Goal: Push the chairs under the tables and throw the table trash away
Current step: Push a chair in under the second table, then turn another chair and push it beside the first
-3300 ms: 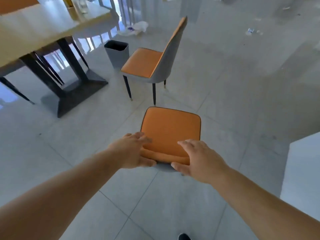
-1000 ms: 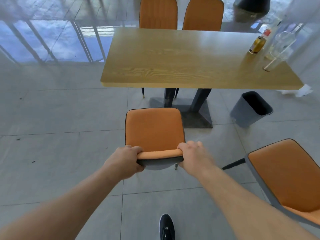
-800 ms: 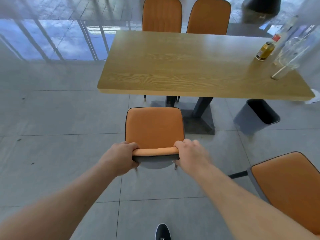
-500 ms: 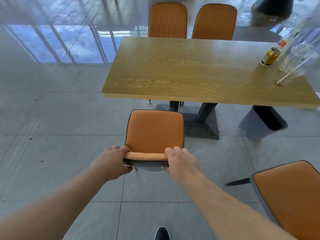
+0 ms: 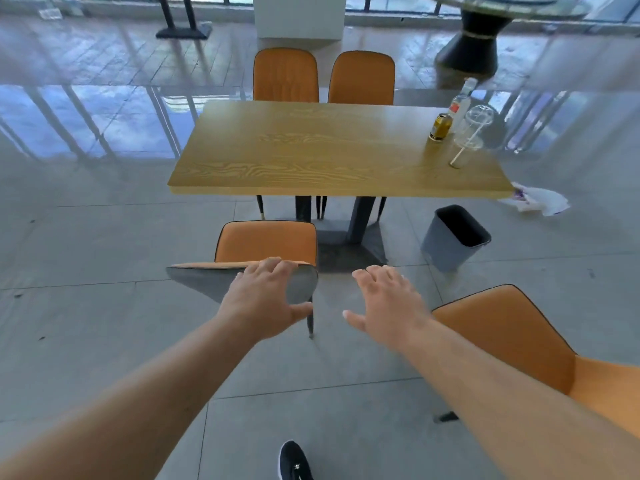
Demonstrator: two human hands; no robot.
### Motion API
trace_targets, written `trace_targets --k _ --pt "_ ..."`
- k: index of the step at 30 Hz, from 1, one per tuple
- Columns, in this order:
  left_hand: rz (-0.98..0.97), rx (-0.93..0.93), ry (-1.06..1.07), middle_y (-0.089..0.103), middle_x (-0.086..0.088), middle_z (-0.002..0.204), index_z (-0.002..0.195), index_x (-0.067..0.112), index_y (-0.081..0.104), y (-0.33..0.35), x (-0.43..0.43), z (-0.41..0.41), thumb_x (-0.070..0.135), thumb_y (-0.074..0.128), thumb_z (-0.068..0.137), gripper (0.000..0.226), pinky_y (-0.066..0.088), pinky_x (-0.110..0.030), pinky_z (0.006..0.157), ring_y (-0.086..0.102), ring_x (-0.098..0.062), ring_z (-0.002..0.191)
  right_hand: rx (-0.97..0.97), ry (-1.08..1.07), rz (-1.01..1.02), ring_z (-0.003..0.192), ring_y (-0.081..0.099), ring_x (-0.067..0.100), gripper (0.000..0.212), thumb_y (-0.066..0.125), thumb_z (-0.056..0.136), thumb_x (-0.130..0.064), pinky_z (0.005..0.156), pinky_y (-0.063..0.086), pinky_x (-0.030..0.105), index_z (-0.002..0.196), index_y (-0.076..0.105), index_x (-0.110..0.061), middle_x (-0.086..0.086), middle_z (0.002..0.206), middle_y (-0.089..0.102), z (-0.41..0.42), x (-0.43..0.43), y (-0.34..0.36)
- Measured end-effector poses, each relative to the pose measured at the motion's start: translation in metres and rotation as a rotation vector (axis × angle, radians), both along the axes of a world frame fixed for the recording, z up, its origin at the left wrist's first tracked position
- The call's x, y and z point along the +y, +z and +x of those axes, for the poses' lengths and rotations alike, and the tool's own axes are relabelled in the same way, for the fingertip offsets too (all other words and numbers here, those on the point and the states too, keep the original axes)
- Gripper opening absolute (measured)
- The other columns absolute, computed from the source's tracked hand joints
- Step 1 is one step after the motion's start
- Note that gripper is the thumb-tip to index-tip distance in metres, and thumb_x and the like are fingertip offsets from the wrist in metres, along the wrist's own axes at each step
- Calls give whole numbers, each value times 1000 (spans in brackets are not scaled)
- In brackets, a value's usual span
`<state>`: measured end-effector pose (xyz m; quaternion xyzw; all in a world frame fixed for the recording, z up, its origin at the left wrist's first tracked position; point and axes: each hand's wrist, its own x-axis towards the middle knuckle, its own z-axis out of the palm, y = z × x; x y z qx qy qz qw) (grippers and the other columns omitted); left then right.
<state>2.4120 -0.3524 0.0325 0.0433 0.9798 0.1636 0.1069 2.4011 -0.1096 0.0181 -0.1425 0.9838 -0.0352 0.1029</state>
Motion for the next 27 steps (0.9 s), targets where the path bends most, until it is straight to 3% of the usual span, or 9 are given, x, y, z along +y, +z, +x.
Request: trace_targets --k 6,15,24,27 --pt "76 -38 -70 30 5 167 159 31 32 4 118 61 73 67 85 91 28 -53 124 26 -24 152 -26 -88 77 151 28 33 82 50 97 -66 122 29 49 161 26 -20 9 162 36 72 116 20" --pt "87 -2 -233 35 5 164 157 33 34 1 339 99 75 69 81 94 34 -51 122 33 -24 149 8 -256 70 151 28 33 79 50 97 -66 121 30 49 159 28 -22 9 164 36 141 335 17" --pt "85 -168 -212 27 10 167 156 41 31 -46 604 105 79 66 80 93 48 -43 103 41 -23 143 -91 -341 71 143 37 34 79 58 95 -61 110 42 52 157 32 -20 10 157 43 161 598 -11" --pt "65 -242 -232 25 10 168 157 42 28 -65 676 112 87 61 77 97 50 -41 97 46 -25 140 -144 -310 68 141 38 33 85 63 89 -68 111 40 52 156 33 -24 7 156 43 163 672 -21"
